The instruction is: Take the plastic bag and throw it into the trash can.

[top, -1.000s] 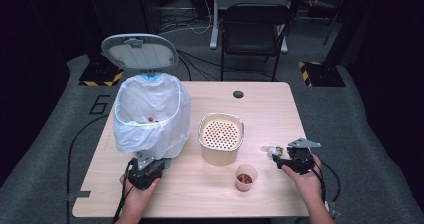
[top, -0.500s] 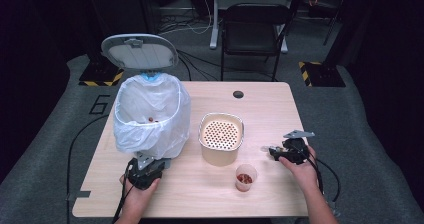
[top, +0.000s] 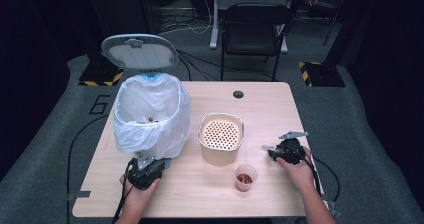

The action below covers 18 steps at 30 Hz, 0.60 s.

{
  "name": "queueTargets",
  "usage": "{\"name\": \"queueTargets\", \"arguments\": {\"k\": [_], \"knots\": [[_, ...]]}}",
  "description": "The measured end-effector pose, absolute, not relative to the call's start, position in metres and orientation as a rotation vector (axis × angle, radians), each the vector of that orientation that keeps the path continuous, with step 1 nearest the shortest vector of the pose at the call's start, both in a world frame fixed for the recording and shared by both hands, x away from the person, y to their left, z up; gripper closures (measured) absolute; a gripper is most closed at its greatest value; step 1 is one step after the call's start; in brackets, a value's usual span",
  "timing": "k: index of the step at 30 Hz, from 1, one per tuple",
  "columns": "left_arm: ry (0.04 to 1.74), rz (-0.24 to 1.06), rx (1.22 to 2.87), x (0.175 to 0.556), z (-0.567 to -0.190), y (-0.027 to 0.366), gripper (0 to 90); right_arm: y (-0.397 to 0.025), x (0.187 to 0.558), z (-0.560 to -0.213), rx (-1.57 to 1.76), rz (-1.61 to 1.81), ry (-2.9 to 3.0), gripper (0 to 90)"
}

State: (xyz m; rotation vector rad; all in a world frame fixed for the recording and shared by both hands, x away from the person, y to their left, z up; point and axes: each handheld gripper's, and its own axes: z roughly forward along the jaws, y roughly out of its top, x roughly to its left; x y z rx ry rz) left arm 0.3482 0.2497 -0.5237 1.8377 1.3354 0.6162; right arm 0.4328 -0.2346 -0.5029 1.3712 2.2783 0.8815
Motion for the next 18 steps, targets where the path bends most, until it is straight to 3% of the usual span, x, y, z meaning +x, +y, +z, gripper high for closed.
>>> {"name": "queueTargets", "arguments": {"k": [2, 9, 18], "knots": [[1.336, 0.617, 1.838, 0.348, -0.524, 0.250, 56.3, -0.234, 0.432, -0.501, 1.367, 0.880, 2.284, 58.4], [1.337, 0.617, 1.837, 0.348, -0.524, 0.250, 56.3, -0.233, 0.428, -0.492, 1.349, 0.882, 2.285, 59.9], [1.338, 0.617, 1.836, 0.348, -0.524, 0.250, 56.3, -0.226, 0.418, -0.455, 1.332, 0.943, 2.288, 60.8]]}}
